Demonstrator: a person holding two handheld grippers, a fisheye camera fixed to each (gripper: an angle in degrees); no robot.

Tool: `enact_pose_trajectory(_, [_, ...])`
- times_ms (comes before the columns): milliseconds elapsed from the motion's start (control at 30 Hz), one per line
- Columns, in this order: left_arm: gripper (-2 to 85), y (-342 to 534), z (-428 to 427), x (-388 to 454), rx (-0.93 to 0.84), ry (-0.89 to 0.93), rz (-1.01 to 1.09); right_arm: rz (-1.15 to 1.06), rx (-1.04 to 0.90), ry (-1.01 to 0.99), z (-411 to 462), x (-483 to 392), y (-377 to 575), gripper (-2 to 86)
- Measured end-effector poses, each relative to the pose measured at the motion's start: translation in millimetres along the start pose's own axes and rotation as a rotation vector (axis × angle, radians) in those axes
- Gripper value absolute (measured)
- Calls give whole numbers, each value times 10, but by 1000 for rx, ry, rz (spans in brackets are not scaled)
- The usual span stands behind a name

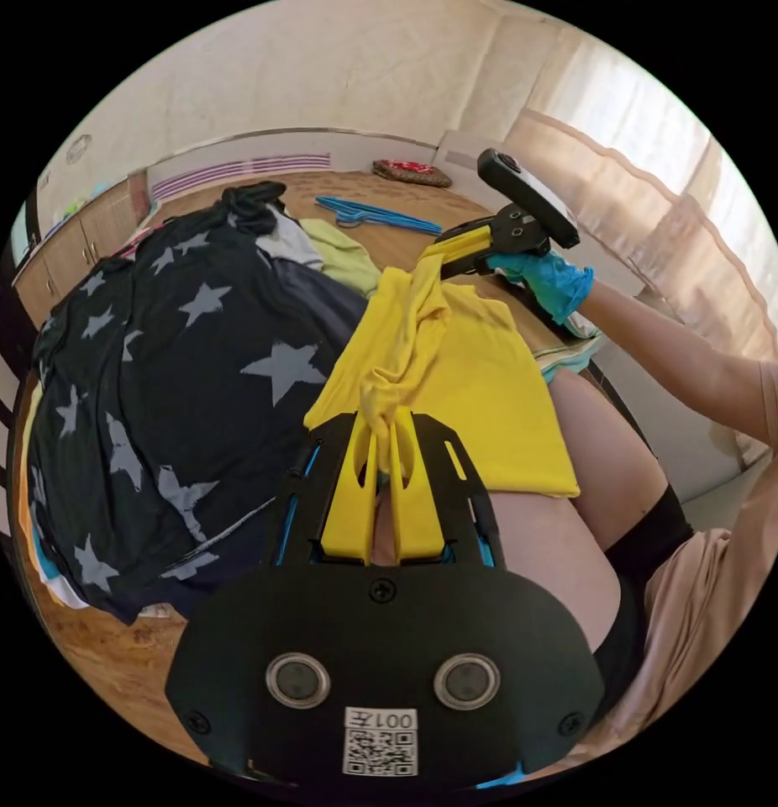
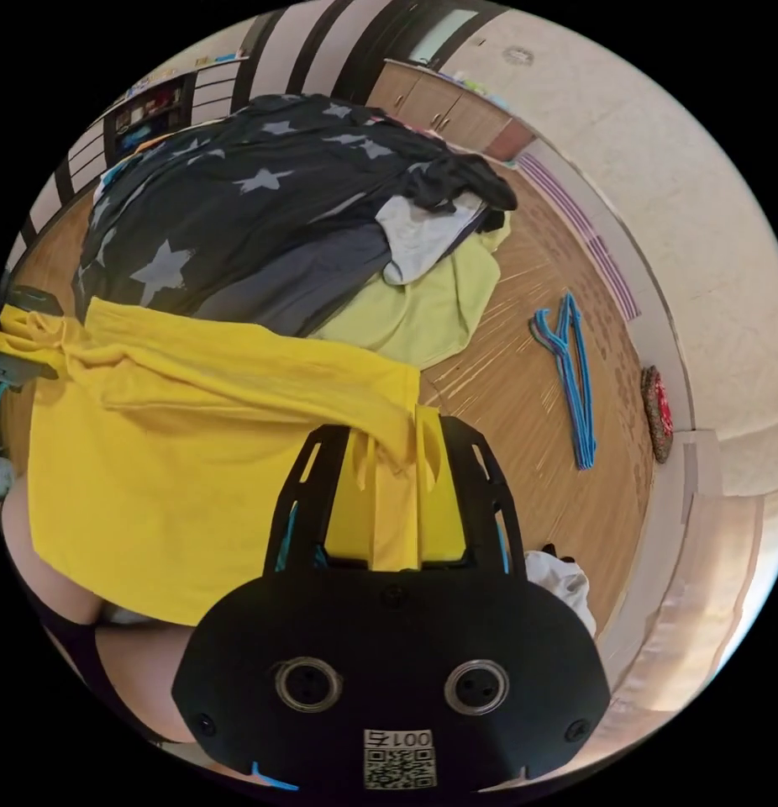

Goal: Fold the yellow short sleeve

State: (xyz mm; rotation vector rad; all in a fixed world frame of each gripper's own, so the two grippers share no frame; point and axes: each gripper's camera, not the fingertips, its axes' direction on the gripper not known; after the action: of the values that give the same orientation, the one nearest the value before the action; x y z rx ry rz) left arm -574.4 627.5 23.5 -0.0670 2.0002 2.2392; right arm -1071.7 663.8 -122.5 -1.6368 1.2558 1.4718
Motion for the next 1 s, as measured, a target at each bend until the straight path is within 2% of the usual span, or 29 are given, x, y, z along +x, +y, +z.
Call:
enact_pose_trajectory(300, [-12,269,185,-298,20,36,-70,153,-19,-54,10,473,-11,29])
enact_pose_trajectory(500, [-5,355,176,-321,3,13,-75,204,26,-16,-172,492,390,14])
enact_pose_trajectory(633, [6,441,167,-444,-30,-12,-102,221,77,-61,-387,455,748,12])
enact_pose_trajectory(767, [6,638,73,-606,0,3,-162,141,148,-197,-716,206,1073,11])
enact_pose_trajectory(900, [-5,815,-2,-668,43,58,-205,1,167,-204,-994,-234,1288,14])
enact_pose_trajectory(1000, [-10,878,-18,-639,57,104,-207,-59,201,-296,-1171,-485,1403,21])
